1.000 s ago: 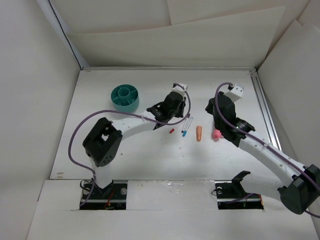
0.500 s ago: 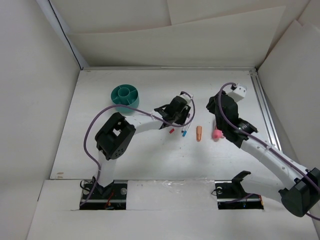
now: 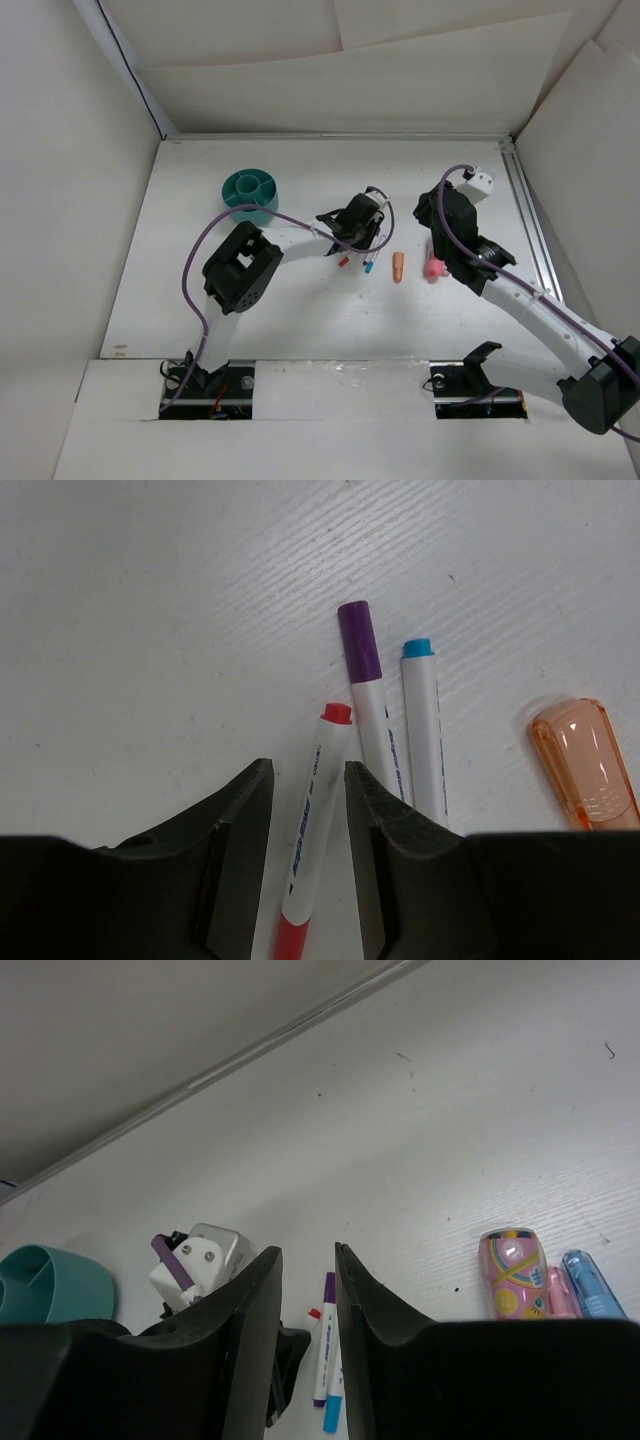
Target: Sort the stationery into containers
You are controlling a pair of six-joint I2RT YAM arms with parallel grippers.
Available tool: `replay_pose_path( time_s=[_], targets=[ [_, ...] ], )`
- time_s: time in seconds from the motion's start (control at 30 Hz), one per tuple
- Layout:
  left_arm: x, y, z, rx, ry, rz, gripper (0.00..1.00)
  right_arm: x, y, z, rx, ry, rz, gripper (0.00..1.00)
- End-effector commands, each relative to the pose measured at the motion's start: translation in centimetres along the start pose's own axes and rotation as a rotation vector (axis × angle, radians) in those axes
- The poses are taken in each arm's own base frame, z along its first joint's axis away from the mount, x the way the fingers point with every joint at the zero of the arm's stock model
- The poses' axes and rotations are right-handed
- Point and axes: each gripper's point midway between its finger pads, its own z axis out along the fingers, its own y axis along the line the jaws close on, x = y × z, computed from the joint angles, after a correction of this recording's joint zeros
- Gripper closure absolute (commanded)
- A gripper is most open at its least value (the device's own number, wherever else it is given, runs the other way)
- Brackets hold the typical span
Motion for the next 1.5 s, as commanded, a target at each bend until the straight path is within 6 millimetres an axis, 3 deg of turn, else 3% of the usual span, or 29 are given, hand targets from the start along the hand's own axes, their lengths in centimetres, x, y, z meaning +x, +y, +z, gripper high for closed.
replay_pose_path(
  time_s=[0.0, 0.4, 0.67, 0.87, 0.93, 0.97, 1.07, 1.17, 1.3, 1.43, 1.47],
  targets=[
    [-1.7, 0.1, 0.0, -0.011, -0.026, 0.012, 0.69, -1.6, 0.9, -0.2, -0.039, -0.041, 0.052, 0.66],
    [-1.0, -0.1, 1.3, -0.028, 0.001, 0.042, 0.69, -1.6, 0.9, -0.2, -0.039, -0.041, 0.052, 0.66],
    [-0.3, -0.2, 2.1, -0.046, 0.018, 0.053, 0.78, -1.6, 0.9, -0.2, -0.039, -0.041, 0.052, 0.66],
    [0.2, -0.2, 2.5, -0.049, 0.034, 0.056, 0.77, -1.5, 1.1, -0.3, -0.047, -0.034, 0.051, 0.66],
    [0.6, -0.1, 2.8, -0.05, 0.043, 0.057, 0.8, -1.5, 1.1, -0.3, -0.047, -0.034, 0.051, 0.66],
    [0.6, -0.1, 2.8, -0.05, 0.043, 0.057, 0.89, -1.5, 1.1, -0.3, -0.047, -0.034, 0.051, 0.66],
    [0.5, 0.2, 2.8, -0.073, 0.038, 0.058, 1.0, -1.5, 1.1, -0.3, -0.047, -0.034, 0.051, 0.66],
    [0.3, 0.7, 2.2, -0.096, 0.031, 0.058, 1.0, -1.5, 1.1, -0.3, -0.047, -0.034, 0.051, 0.66],
    [-0.8, 1.1, 0.9, -0.117, -0.002, 0.034, 1.0, -1.5, 1.1, -0.3, -0.047, -0.034, 0.051, 0.66],
    [-3.8, 2.1, -1.4, -0.177, -0.084, -0.001, 1.0, -1.5, 1.1, -0.3, -0.047, -0.034, 0.051, 0.66],
    [-5.4, 2.2, -2.6, -0.183, -0.119, -0.019, 1.0, -1.5, 1.1, -0.3, -0.047, -0.034, 0.051, 0.66]
  ],
)
